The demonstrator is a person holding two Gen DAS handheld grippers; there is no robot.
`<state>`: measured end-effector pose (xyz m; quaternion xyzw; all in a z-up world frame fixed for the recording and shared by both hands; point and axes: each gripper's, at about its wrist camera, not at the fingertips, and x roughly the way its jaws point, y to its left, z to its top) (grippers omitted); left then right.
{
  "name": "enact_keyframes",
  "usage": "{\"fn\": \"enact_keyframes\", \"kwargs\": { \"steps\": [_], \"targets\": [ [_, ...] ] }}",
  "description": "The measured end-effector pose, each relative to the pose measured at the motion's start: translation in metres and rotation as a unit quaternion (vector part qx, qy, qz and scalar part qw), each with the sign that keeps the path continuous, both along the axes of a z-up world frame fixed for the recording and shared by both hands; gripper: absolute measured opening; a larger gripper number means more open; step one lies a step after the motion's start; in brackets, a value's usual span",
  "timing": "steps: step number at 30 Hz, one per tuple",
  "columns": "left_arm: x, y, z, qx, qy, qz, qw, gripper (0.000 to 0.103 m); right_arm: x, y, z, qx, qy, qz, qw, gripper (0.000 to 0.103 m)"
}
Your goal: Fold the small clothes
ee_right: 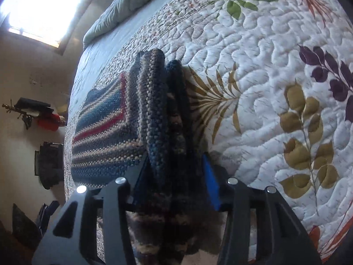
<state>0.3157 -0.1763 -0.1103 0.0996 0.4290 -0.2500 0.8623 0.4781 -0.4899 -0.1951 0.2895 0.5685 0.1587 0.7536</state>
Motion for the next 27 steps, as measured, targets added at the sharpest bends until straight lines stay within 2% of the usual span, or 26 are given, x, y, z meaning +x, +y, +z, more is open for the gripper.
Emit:
{"fn": "enact_keyframes", "kwargs": {
  "steps": [2, 8, 11, 14, 16, 17, 22, 25, 26, 27],
  "targets": [
    [0.001, 0.012, -0.001, -0.003, 0.013, 0.009, 0.9999, 0.077, -0.006, -0.002, 0.01, 0.012, -0.005, -0.005, 1.0, 0.042],
    [-0.001, 0.04, -0.011, -0.037, 0.052, 0.033, 0.9974, 0.077, -0.049, 0.0, 0.041, 0.032, -0.003, -0.003, 0.999, 0.051],
    [-0.004, 0.047, -0.018, -0.055, 0.074, 0.038, 0.995, 0.077, -0.075, 0.004, 0.045, 0.032, -0.002, -0.003, 0.999, 0.055],
    [-0.012, 0.05, -0.022, -0.065, 0.086, 0.041, 0.9933, 0.077, -0.094, 0.007, 0.041, 0.038, 0.004, -0.011, 0.999, 0.054],
    [-0.017, 0.051, -0.022, -0.071, 0.091, 0.04, 0.9925, 0.077, -0.099, 0.008, 0.036, 0.043, 0.008, -0.01, 0.999, 0.038],
    [-0.019, 0.05, -0.022, -0.069, 0.091, 0.039, 0.9927, 0.077, -0.102, 0.01, 0.033, 0.032, 0.007, -0.008, 0.999, 0.026],
    [-0.032, 0.045, -0.015, -0.058, 0.079, 0.035, 0.9946, 0.077, -0.11, 0.008, 0.015, 0.009, 0.023, -0.02, 0.999, 0.024],
    [-0.037, 0.042, -0.008, -0.05, 0.06, 0.028, 0.9965, 0.078, -0.111, 0.009, 0.021, 0.029, 0.011, -0.012, 0.999, 0.034],
    [-0.038, 0.041, -0.005, -0.048, 0.054, 0.026, 0.9971, 0.08, -0.11, 0.009, 0.026, 0.036, 0.006, -0.005, 0.999, 0.042],
    [-0.038, 0.04, -0.003, -0.047, 0.049, 0.024, 0.9974, 0.081, -0.11, 0.008, 0.031, 0.036, 0.002, -0.001, 0.999, 0.057]
  ]
}}
